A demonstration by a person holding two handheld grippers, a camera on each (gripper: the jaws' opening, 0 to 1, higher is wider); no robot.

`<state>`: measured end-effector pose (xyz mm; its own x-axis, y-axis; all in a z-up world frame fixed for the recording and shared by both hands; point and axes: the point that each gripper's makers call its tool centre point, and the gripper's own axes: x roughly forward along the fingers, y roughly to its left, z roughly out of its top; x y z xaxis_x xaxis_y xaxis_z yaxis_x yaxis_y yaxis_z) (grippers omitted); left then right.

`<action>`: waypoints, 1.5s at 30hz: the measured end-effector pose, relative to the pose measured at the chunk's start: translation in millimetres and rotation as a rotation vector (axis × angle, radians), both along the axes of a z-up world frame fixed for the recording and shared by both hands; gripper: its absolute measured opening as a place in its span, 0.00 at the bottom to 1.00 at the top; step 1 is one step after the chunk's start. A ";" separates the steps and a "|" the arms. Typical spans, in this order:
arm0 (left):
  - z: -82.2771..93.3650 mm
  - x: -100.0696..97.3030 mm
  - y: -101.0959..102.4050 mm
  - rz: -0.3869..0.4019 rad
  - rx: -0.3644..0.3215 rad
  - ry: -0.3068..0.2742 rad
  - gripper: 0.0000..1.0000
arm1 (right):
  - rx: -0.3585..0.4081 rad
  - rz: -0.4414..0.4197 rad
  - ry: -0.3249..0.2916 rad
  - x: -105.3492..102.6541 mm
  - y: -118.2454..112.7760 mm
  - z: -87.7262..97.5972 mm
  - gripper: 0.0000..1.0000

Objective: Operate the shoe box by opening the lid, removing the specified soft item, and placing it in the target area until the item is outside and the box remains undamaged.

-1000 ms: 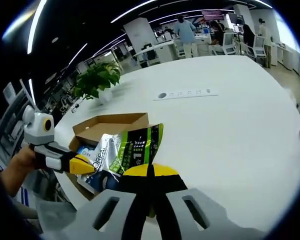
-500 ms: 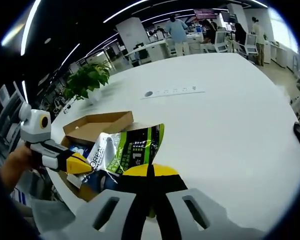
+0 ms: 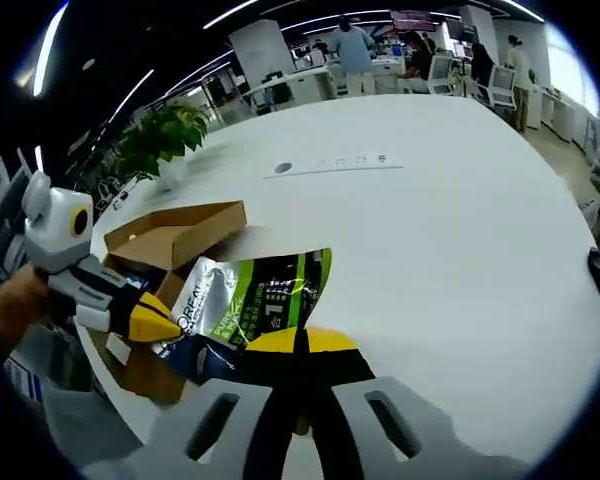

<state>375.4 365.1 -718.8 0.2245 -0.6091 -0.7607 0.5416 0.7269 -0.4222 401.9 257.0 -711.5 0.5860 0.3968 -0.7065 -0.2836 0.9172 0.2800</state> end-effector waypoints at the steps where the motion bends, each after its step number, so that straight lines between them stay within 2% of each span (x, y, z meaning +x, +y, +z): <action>1: -1.0 0.5 -0.2 -0.003 0.006 0.000 0.00 | -0.003 0.002 0.002 0.3 0.0 -1.4 0.00; 5: -8.7 6.2 -4.0 -0.034 0.042 0.004 0.00 | -0.039 0.008 0.027 3.1 -4.3 -17.6 0.00; 9: -14.3 7.9 -7.5 -0.053 0.069 0.014 0.00 | -0.051 0.003 0.041 6.0 -7.0 -25.3 0.00; 11: -19.4 8.5 -9.0 -0.079 0.101 0.011 0.00 | -0.053 0.000 0.047 8.7 -8.1 -29.1 0.00; 12: -23.5 9.2 -8.2 -0.111 0.146 -0.004 0.00 | -0.052 0.001 0.051 9.6 -8.1 -30.9 0.00; 14: -27.2 7.7 -8.9 -0.142 0.186 -0.007 0.00 | -0.052 0.002 0.055 10.5 -6.4 -32.7 0.00; 15: -27.2 10.7 -9.1 -0.172 0.219 -0.036 0.00 | -0.056 0.003 0.056 10.8 -5.9 -33.6 0.00; 21: -33.3 10.4 -14.3 -0.240 0.287 -0.046 0.00 | -0.076 0.005 0.055 14.4 -8.0 -40.5 0.00; 22: -34.3 12.2 -13.9 -0.278 0.316 -0.066 0.00 | -0.073 0.001 0.053 14.8 -8.5 -41.1 0.00; 25: -39.6 13.0 -16.4 -0.320 0.350 -0.073 0.00 | -0.069 -0.007 0.059 16.0 -10.3 -46.0 0.00; 32: -52.6 14.4 -16.5 -0.365 0.392 -0.068 0.00 | -0.066 -0.013 0.071 14.4 -10.5 -57.3 0.00; 34: -55.9 15.3 -15.8 -0.392 0.411 -0.087 0.00 | -0.065 -0.015 0.076 14.2 -10.6 -61.4 0.00; 40: -65.7 10.5 -14.0 -0.433 0.431 -0.090 0.01 | -0.083 -0.007 0.086 13.3 -8.6 -72.1 0.00; 45: -64.2 11.0 -13.0 -0.415 0.416 -0.082 0.01 | -0.087 -0.018 0.088 14.5 -10.1 -75.6 0.00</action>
